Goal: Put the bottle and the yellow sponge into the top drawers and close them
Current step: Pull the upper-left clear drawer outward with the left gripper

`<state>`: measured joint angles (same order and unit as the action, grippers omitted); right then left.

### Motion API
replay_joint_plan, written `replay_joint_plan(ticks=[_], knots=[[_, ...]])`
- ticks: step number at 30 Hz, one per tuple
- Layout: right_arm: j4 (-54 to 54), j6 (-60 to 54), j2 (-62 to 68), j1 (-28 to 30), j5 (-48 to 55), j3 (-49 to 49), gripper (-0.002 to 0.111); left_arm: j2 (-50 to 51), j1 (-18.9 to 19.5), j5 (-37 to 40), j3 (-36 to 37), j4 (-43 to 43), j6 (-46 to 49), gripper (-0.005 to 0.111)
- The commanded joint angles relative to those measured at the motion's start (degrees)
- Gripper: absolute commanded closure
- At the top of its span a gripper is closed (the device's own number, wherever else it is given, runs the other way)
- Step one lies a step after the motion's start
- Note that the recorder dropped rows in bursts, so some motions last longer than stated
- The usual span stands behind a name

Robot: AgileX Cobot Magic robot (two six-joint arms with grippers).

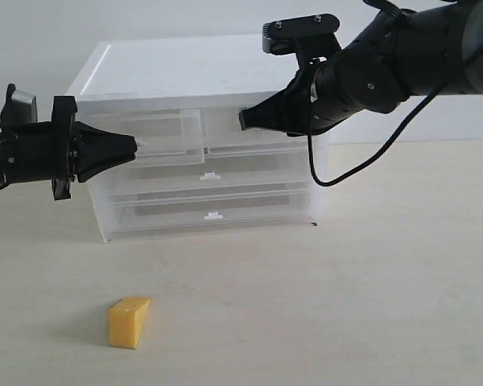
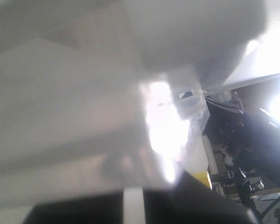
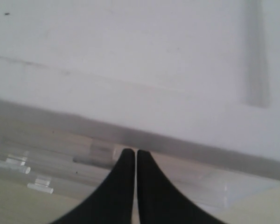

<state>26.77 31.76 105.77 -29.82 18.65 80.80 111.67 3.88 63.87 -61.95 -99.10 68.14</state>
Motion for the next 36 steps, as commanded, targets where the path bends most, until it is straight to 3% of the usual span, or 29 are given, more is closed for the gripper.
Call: replay_joint_plan(ticks=[1,16,31,36], knots=[[0.6,-0.5,1.1,0.5,-5.8,0.4,0.108,-2.0,0.0,6.1,0.1,-0.8,1.2,0.103],[-5.2,-4.3,-3.2,-4.1,0.5,0.4,0.108,-2.0,0.2,6.1,-1.9,-0.8,1.5,0.103],[-8.4,-5.3,2.1,-6.7,-12.2,0.6,0.108,-2.0,0.2,6.1,-1.9,-0.8,1.5,0.103],[-8.2,-5.3,4.3,-6.7,-12.2,3.5,0.108,-2.0,0.2,6.1,-1.9,-0.8,1.6,0.103]])
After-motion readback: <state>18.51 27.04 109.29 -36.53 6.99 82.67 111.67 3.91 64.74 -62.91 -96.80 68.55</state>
